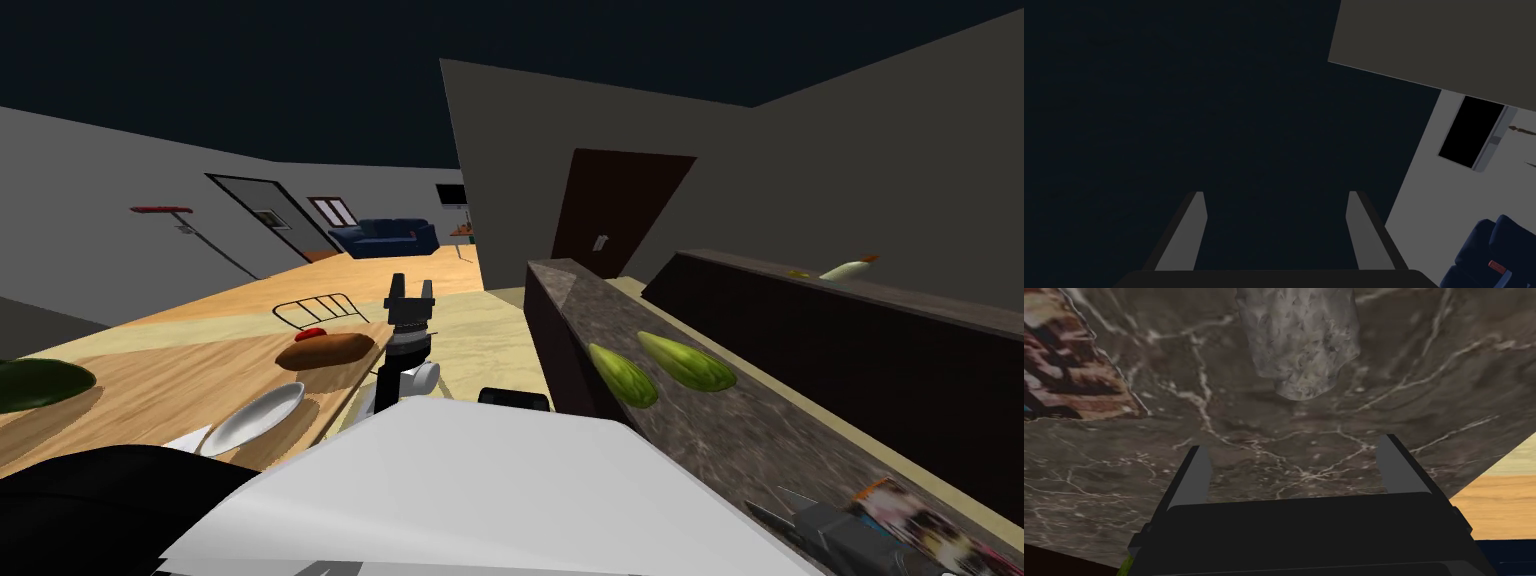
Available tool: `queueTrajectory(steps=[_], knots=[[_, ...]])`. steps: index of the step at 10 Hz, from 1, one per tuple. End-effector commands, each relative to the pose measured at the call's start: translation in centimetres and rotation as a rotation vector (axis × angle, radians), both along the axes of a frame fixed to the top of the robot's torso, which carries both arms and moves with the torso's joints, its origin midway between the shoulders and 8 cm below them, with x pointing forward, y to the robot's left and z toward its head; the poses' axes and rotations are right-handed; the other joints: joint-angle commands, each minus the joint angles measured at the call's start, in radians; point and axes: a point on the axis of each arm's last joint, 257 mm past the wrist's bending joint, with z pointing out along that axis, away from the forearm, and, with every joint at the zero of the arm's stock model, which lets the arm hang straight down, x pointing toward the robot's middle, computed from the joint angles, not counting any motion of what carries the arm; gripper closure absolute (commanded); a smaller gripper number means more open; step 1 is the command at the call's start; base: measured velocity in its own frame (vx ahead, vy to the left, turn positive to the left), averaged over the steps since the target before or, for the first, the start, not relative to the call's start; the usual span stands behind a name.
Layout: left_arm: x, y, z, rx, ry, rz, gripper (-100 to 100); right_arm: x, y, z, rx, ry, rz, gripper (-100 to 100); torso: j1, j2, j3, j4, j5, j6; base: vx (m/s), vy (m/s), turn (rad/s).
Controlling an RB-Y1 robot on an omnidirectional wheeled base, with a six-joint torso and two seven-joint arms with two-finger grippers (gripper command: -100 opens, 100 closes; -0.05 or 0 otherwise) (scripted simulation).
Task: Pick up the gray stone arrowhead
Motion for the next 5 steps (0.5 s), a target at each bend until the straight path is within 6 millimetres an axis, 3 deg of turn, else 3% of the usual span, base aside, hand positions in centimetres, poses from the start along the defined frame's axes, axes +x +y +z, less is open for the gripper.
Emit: queueTrajectory(steps=[1,2,5], knots=[[0.0,0.0,0.0,0.0,0.0,0.0,0,-2.8,-1.1,-0.1,-0.028,0.089,0.021,-100,0.0,0.0,0.0,0.0,0.0,0.0,-0.075,0.025,0.142],[0.0,0.0,0.0,0.0,0.0,0.0,0,-2.8,-1.1,-0.1,-0.028,0.089,0.021,-100,0.001,0.001,0.0,0.0,0.0,0.0,-0.045,0.018,0.052],[0.0,0.0,0.0,0.0,0.0,0.0,0,-7.1,-2.4,0.1,-0.064,0.219,0.059,-100,0.0,-0.002,-0.001,0.0,0.0,0.0,-0.034,0.01,0.113]])
